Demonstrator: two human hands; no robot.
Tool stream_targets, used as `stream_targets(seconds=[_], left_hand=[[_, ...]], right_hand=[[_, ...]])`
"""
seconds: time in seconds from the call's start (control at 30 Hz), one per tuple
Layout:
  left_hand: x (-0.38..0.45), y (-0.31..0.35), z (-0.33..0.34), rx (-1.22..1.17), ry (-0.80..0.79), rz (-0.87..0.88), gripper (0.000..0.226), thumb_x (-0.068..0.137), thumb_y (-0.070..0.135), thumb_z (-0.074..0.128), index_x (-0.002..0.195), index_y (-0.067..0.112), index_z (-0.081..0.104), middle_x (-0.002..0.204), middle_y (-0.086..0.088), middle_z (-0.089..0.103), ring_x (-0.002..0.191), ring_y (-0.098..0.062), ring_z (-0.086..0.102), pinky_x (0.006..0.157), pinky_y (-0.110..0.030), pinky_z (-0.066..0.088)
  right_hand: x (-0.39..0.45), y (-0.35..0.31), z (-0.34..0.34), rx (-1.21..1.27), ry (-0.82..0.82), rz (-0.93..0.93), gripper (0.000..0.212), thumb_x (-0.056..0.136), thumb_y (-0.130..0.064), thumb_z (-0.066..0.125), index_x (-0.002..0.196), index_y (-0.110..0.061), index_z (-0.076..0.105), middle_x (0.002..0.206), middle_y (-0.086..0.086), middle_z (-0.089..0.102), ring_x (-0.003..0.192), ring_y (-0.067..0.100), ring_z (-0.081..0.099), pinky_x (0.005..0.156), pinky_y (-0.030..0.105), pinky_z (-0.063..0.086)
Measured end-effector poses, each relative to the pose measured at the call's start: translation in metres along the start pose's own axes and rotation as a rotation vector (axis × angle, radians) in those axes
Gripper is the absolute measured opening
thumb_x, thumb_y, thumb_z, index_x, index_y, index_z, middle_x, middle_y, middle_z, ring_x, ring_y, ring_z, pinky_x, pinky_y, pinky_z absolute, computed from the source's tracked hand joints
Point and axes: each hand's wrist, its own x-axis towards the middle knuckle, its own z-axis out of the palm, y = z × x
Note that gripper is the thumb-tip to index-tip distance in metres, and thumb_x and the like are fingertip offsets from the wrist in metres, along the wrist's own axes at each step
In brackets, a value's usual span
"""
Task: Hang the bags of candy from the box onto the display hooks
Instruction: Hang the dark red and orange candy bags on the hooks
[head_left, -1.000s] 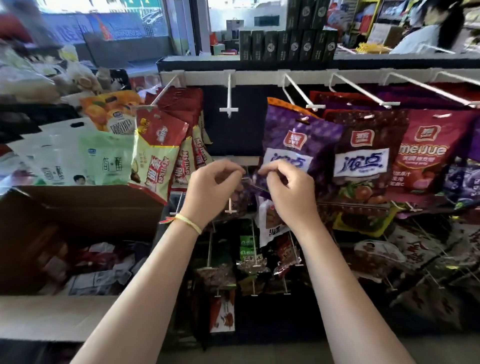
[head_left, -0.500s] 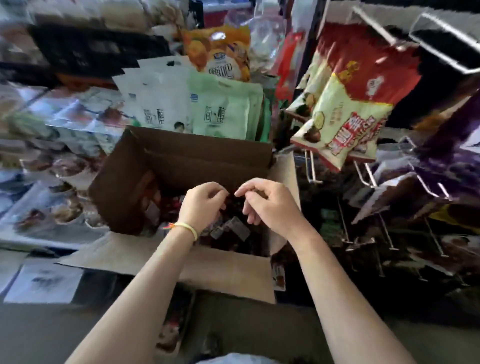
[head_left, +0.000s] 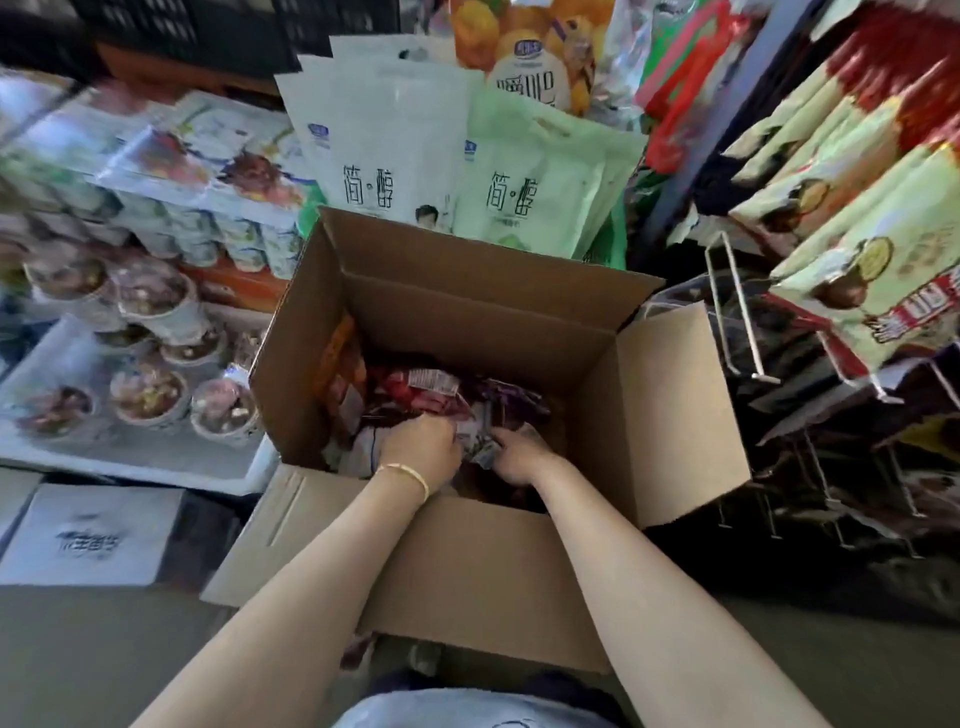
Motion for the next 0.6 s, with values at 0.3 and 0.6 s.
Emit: stream_targets(seconds=[0.3, 0.6], left_hand=[[0.001, -0.006, 0.003, -0.103, 0.062, 0.039, 0.022, 0.099, 0.027, 0.047, 0.096, 0.012, 0.063, 0.1, -0.013, 0.07, 0.091, -0.035, 0.067, 0.071, -0.038, 0.051], [-0.002, -0.007, 0.005, -0.087, 0.117, 0.073, 0.023, 0.1, 0.027, 0.046, 0.1, 0.011, 0.062, 0.097, -0.012, 0.07, 0.087, -0.035, 0.067, 0.061, -0.033, 0.04]], right_hand=[[0.032, 0.019, 0.014, 0.03, -0.023, 0.108, 0.082, 0.098, 0.0, 0.043, 0.16, -0.039, 0.006, 0.152, 0.016, 0.044, 0.112, 0.031, 0.059, 0.074, 0.03, 0.047], [0.029, 0.022, 0.014, -0.044, 0.266, 0.101, 0.044, 0.097, -0.01, 0.046, 0.139, -0.022, 0.047, 0.13, 0.015, 0.06, 0.116, 0.036, 0.06, 0.087, 0.039, 0.052]])
